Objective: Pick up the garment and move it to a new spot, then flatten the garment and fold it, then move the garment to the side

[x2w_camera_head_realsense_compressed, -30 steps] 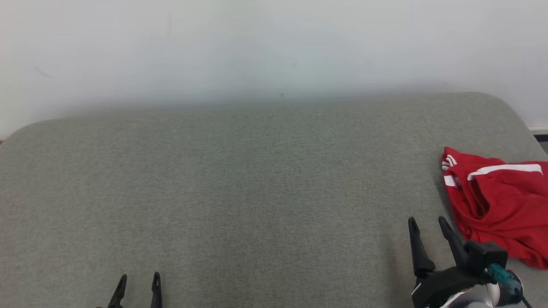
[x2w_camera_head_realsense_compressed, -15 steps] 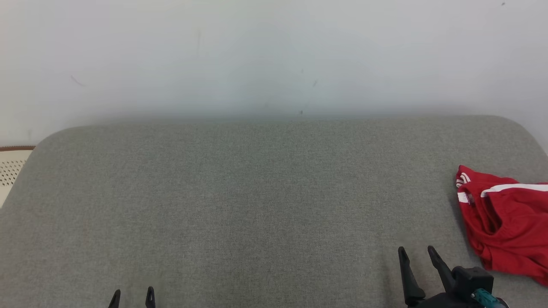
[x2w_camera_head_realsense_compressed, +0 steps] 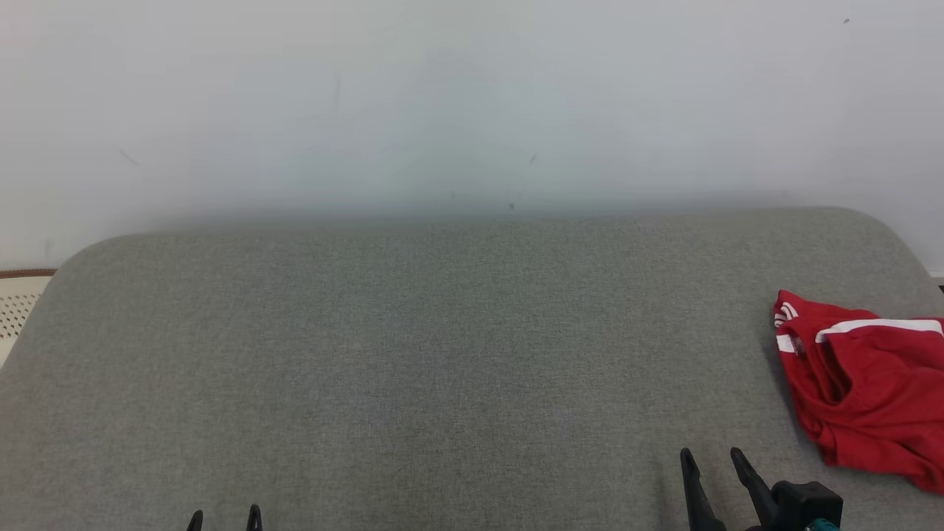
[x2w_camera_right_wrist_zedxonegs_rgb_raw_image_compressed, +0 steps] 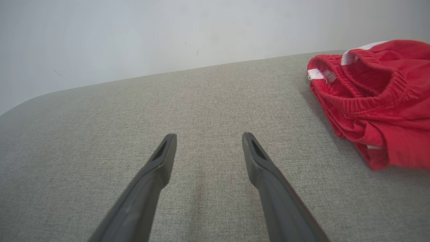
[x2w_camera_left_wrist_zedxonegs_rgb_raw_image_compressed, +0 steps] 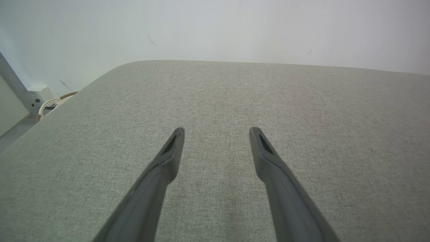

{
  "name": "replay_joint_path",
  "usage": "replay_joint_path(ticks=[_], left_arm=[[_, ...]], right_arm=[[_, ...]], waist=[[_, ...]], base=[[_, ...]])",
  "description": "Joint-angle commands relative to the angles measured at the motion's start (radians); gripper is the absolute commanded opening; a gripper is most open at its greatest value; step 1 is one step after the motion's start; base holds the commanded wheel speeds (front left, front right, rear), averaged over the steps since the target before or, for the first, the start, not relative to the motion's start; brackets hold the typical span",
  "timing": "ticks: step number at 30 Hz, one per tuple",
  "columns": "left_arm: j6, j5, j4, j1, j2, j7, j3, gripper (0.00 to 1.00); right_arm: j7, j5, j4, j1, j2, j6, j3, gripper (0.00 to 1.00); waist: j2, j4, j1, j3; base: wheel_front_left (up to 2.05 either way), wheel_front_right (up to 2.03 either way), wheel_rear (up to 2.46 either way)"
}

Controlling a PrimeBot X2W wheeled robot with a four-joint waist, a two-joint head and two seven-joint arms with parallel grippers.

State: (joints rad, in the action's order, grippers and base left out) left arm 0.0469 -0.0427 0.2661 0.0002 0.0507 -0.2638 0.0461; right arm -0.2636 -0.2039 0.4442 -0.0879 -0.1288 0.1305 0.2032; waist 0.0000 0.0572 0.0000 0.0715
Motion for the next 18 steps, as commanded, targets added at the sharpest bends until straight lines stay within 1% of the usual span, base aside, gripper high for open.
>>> replay_joint_path(ticks=[1, 10, 18], left_arm=[[0.002, 0.003, -0.002, 0.02, 0.0, 0.0, -0.001, 1.0], [-0.006, 0.004, -0.004, 0.02, 0.0, 0.0, -0.006, 1.0], [-0.008, -0.006, -0.013, 0.023, 0.0, 0.0, -0.012, 1.0]], right_arm=[[0.0, 0.006, 0.0, 0.015, 0.004, 0.0, -0.001, 1.0], [0.0, 0.005, -0.006, 0.014, 0.0, 0.0, 0.005, 1.0], [0.0, -0.022, -0.018, 0.014, -0.009, 0.0, 0.023, 1.0]], waist=[[0.0, 0.003, 0.0, -0.001], [0.0, 0.009, 0.0, -0.004], [0.0, 0.014, 0.0, -0.006]], base=[[0.0, 0.0, 0.0], [0.0, 0.0, 0.0], [0.0, 0.0, 0.0]])
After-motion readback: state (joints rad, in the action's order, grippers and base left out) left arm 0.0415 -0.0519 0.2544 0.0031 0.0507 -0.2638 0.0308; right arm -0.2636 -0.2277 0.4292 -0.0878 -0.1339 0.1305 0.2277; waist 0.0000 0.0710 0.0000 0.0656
